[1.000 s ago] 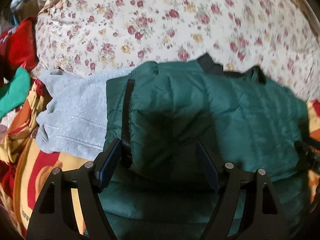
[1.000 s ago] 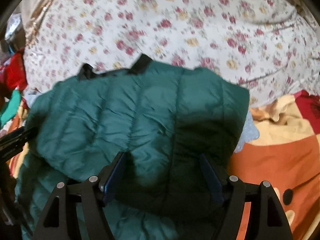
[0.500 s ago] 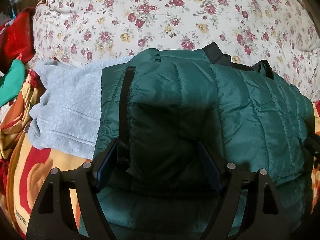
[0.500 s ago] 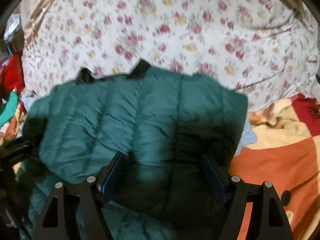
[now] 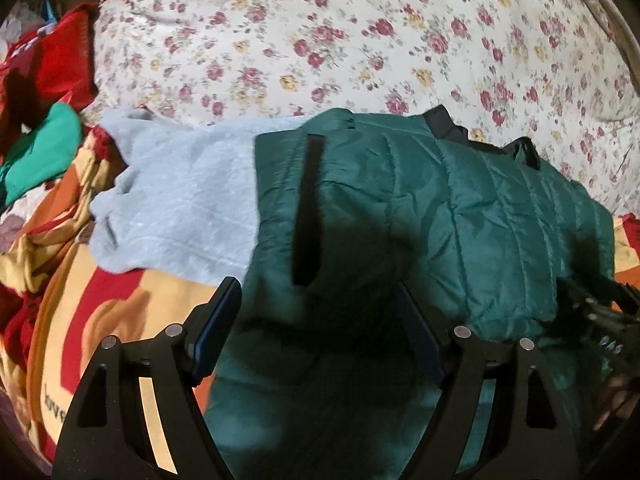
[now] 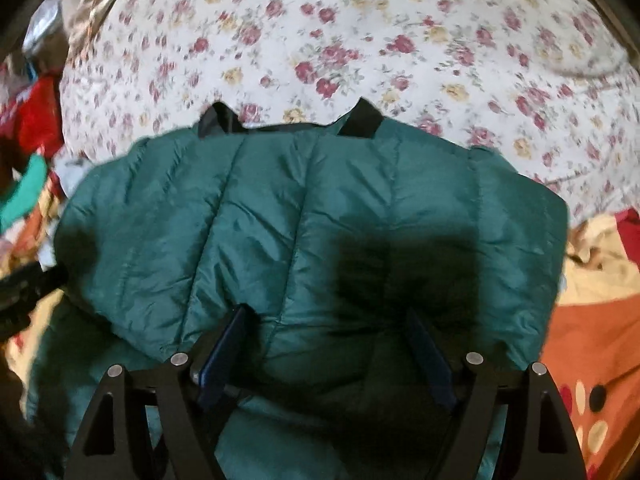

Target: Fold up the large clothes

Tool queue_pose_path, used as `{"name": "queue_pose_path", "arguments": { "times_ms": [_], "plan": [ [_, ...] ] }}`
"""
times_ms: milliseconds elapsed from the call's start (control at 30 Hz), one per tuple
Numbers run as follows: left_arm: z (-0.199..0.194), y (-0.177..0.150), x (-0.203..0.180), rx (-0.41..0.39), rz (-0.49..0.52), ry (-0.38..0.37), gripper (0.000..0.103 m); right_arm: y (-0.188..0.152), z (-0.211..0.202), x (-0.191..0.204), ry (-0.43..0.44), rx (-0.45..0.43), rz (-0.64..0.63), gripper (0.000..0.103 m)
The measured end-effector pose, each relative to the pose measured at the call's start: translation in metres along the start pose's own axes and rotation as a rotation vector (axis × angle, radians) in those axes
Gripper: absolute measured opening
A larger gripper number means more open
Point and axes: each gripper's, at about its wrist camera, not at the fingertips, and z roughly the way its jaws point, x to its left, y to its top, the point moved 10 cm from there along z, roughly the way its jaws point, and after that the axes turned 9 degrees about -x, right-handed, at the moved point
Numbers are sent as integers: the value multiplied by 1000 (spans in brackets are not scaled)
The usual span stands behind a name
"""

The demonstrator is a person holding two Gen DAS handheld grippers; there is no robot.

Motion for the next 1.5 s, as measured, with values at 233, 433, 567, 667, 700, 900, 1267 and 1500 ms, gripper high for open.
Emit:
{"name": "queue_pose_path", "arguments": {
  "times_ms": [233,433,567,667,700,900,1267,1500],
  "plan": [
    [-37,-14,6,-13,5,-1,79,-15,-69,-13,2,-26,-1,79],
    [-68,-36,14,-15,-2,-6,79,-42,-108,-18,13,-56,71,79],
    [-84,-51,20,-14,-5,-2,79,-59,-122,-10,29,-66,90,79],
    [-94,-60,24,-16,-7,-1,79,-72,-132,-3,33,-67,89,79],
    [-98,-63,26,-18,-8,-1,79,-75,-136,-2,32,-72,88,79],
    [-117,-82,34,-24,3,3,79,-98,-157,5,44,-76,92,79],
    [-142,-116,46,-23,30,18,79,-129,-174,12,42,-70,57,82],
    [-145,-136,51,0,53,26,79,-145,-179,6,34,-49,59,82]
  ]
}}
